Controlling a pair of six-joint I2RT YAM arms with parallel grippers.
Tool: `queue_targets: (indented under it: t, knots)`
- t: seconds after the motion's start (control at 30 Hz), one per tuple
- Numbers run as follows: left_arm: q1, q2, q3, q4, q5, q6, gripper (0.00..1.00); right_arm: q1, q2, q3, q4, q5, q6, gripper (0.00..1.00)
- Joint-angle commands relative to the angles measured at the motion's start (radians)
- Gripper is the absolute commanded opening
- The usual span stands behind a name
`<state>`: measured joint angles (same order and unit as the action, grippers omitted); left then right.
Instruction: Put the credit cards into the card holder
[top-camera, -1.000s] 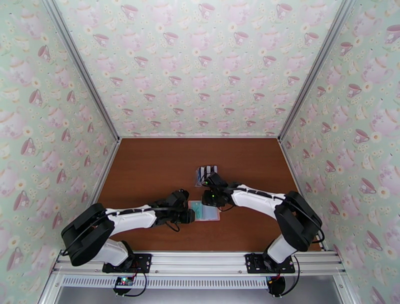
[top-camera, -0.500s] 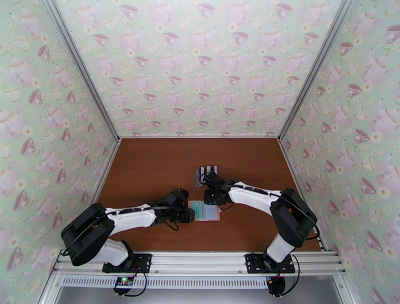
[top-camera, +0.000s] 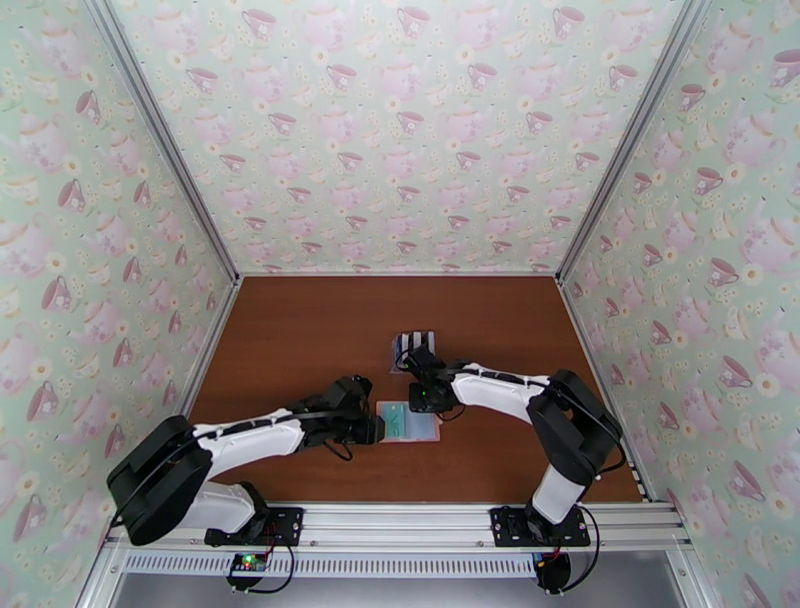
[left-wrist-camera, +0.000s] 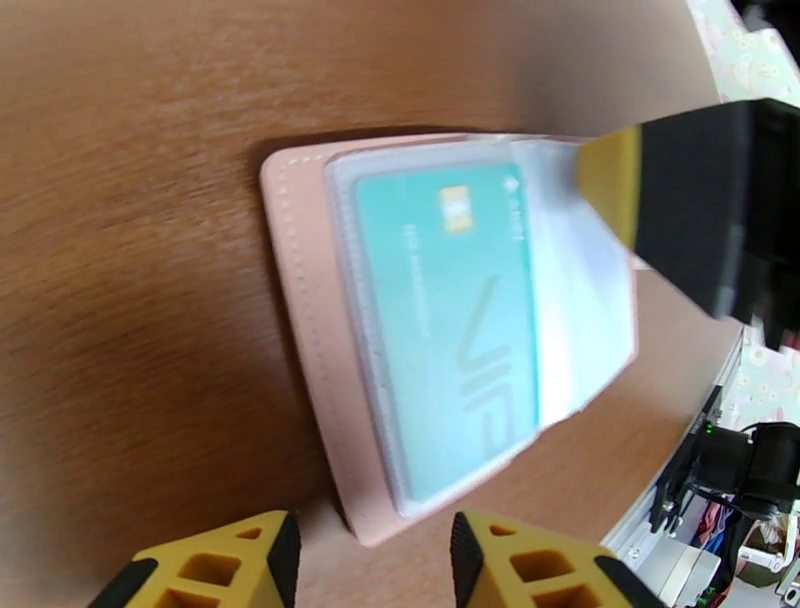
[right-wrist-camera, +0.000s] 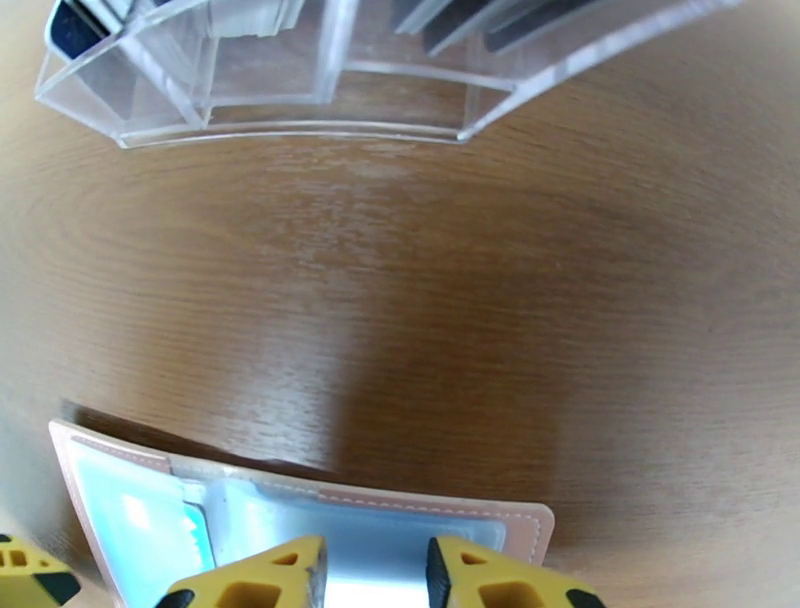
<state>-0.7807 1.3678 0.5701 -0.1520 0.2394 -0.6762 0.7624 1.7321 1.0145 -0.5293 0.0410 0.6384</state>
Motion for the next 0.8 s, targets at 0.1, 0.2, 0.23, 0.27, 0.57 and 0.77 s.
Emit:
queue_targets:
  t: [0.1, 0.2, 0.23, 0.27, 0.57, 0.77]
  knots:
    - [-0.018, -0.032, 0.010, 0.007, 0.011, 0.009, 0.48, -0.006, 0.010, 0.007, 0.010, -0.004, -0.010, 0.34]
    - [-0.024, -0.014, 0.011, 0.025, 0.011, 0.004, 0.49, -0.005, 0.011, 0.003, 0.011, -0.007, -0.008, 0.34]
    - [-0.026, -0.005, 0.010, 0.034, 0.011, 0.001, 0.49, -0.005, 0.011, 0.002, 0.013, -0.007, -0.007, 0.34]
    - [-0.030, 0.005, 0.010, 0.045, 0.023, 0.000, 0.49, -0.005, 0.012, 0.001, 0.016, -0.010, -0.006, 0.34]
    - [-0.046, 0.091, -0.005, 0.154, 0.058, -0.031, 0.49, -0.005, 0.011, -0.013, 0.023, -0.021, -0.002, 0.34]
    - [-0.048, 0.117, -0.018, 0.141, 0.021, -0.039, 0.48, -0.005, 0.003, -0.021, 0.025, -0.026, 0.000, 0.34]
